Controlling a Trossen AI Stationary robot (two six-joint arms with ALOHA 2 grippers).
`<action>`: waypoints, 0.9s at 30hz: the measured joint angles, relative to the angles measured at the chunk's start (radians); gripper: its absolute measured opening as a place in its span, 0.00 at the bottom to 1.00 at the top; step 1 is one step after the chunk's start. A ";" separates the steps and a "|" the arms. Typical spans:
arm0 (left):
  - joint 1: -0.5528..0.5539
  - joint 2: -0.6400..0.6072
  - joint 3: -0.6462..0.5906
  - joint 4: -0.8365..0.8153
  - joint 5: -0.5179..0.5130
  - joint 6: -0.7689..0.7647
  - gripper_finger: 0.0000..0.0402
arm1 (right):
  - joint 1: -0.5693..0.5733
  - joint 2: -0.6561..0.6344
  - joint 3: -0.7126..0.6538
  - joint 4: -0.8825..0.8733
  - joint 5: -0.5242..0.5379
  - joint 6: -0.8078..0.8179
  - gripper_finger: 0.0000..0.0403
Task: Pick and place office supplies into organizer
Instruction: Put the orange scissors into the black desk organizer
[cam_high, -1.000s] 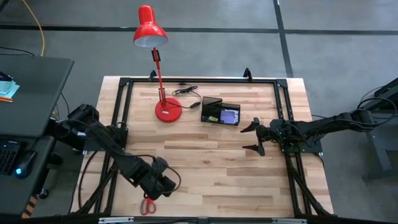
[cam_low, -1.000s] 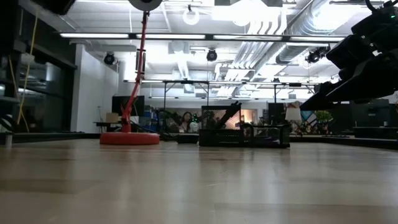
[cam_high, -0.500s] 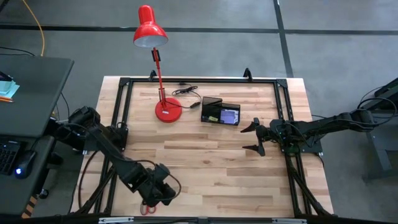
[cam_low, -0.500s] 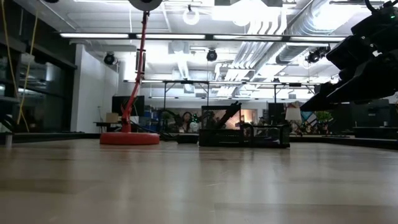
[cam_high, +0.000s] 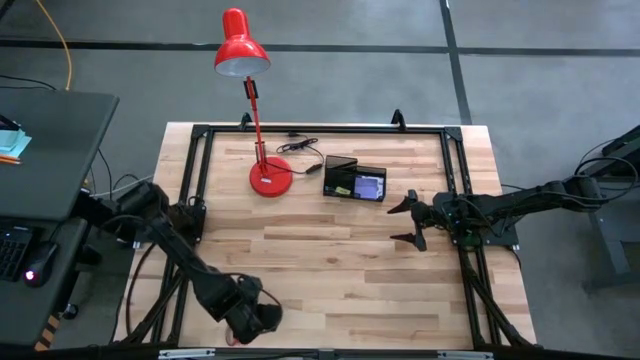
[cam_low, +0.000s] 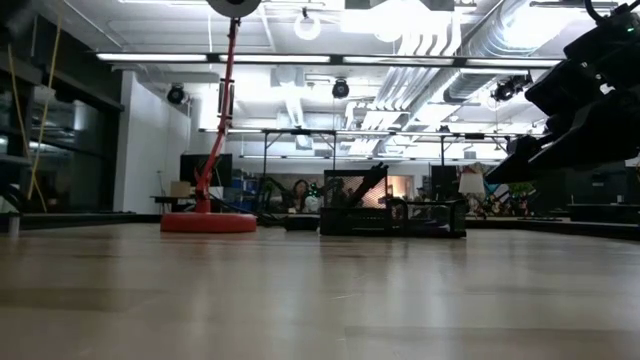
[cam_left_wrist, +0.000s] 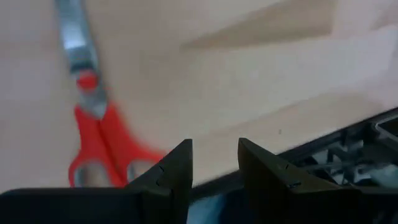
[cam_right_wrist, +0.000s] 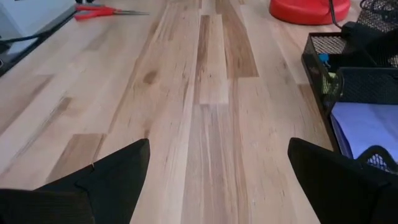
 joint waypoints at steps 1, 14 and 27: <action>-0.006 0.004 0.010 -0.005 0.006 -0.028 0.28 | 0.000 0.003 0.000 0.002 0.000 0.000 0.94; -0.034 0.031 0.087 -0.094 -0.016 -0.278 0.28 | 0.000 0.007 0.000 -0.008 0.000 0.000 0.94; -0.078 0.067 0.156 -0.174 0.006 -0.349 0.28 | 0.000 0.007 0.000 -0.020 0.000 0.000 0.94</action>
